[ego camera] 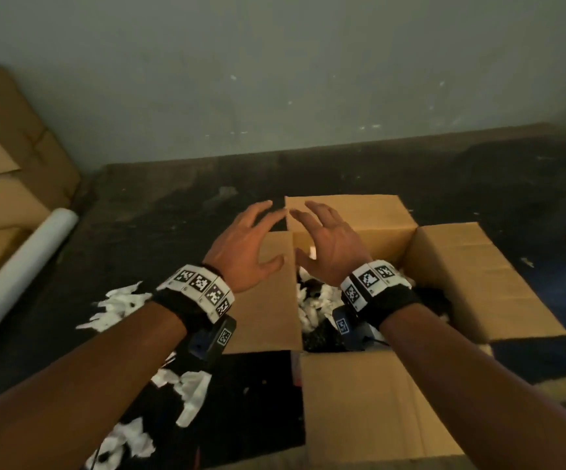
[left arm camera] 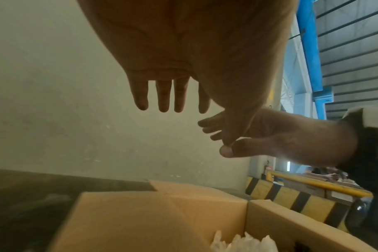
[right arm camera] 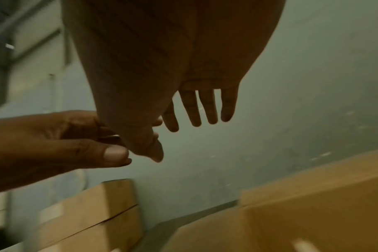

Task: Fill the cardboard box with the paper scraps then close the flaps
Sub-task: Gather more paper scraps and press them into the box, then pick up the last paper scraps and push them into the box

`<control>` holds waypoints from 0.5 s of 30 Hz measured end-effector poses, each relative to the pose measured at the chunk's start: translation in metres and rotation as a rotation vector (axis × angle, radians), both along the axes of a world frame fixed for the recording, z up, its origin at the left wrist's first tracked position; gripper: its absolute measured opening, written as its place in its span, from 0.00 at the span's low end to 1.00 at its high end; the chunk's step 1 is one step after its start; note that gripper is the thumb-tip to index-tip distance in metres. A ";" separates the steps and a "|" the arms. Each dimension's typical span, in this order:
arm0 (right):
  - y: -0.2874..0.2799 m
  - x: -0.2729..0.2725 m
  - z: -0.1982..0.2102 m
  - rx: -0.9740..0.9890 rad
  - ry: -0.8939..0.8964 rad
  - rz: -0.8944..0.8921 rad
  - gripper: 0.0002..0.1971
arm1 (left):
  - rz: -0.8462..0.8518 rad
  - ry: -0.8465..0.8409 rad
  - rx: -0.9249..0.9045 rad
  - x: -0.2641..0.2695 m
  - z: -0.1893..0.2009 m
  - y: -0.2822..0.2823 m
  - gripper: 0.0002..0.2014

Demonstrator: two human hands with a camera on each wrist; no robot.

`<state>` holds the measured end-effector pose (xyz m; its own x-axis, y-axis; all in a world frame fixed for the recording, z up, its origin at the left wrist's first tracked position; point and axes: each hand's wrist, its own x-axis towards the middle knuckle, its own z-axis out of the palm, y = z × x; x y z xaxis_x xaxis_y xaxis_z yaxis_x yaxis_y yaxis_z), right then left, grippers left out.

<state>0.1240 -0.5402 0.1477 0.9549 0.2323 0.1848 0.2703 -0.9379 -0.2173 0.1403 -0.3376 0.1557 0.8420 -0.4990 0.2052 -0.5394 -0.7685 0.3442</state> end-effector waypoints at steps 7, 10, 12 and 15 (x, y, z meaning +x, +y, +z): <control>0.131 -0.015 -0.024 0.069 0.039 0.194 0.39 | 0.220 0.107 -0.060 -0.050 -0.046 0.146 0.41; 0.184 -0.025 -0.045 0.096 0.092 0.257 0.39 | 0.323 0.148 -0.090 -0.077 -0.075 0.205 0.40; 0.216 -0.034 -0.067 0.121 0.133 0.288 0.39 | 0.390 0.204 -0.094 -0.097 -0.096 0.241 0.41; 0.252 -0.057 -0.111 0.131 0.237 0.294 0.42 | 0.473 0.350 -0.034 -0.130 -0.139 0.286 0.45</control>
